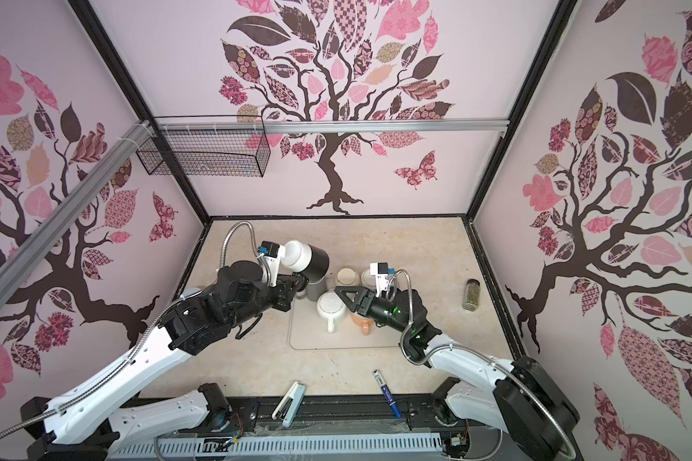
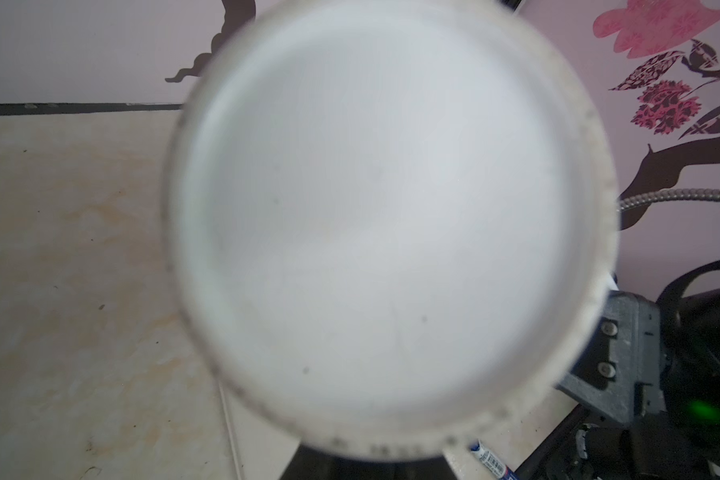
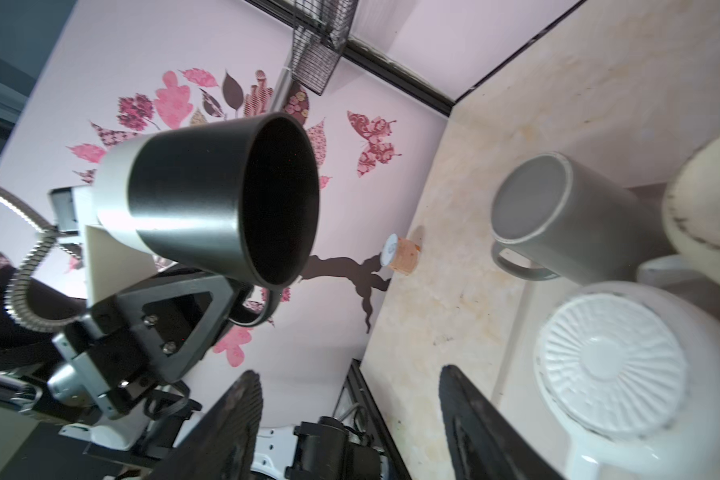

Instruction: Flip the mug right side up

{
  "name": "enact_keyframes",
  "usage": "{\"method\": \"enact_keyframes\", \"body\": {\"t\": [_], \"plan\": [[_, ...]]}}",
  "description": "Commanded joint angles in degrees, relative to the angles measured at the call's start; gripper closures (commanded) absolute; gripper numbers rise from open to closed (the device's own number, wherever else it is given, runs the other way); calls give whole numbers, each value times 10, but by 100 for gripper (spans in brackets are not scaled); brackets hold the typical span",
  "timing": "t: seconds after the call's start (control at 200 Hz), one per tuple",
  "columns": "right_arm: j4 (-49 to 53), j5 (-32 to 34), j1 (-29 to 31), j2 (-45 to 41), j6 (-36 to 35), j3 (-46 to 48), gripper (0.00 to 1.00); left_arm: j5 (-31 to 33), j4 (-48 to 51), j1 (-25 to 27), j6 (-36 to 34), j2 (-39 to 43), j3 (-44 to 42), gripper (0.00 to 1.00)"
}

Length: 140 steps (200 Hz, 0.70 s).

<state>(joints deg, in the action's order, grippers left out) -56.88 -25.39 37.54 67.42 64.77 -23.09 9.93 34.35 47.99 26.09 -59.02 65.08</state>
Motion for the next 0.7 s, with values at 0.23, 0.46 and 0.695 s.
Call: {"method": "enact_keyframes", "body": {"t": [0.23,0.46,0.695], "plan": [[-333,-43,4,120,166,-32,37,-57,-192,-14,82,30,-17,100],[-415,-50,10,160,197,-46,39,-64,-189,-14,75,15,-3,100],[-423,-48,21,182,196,-72,42,-95,-193,-15,76,-3,4,100]]}}
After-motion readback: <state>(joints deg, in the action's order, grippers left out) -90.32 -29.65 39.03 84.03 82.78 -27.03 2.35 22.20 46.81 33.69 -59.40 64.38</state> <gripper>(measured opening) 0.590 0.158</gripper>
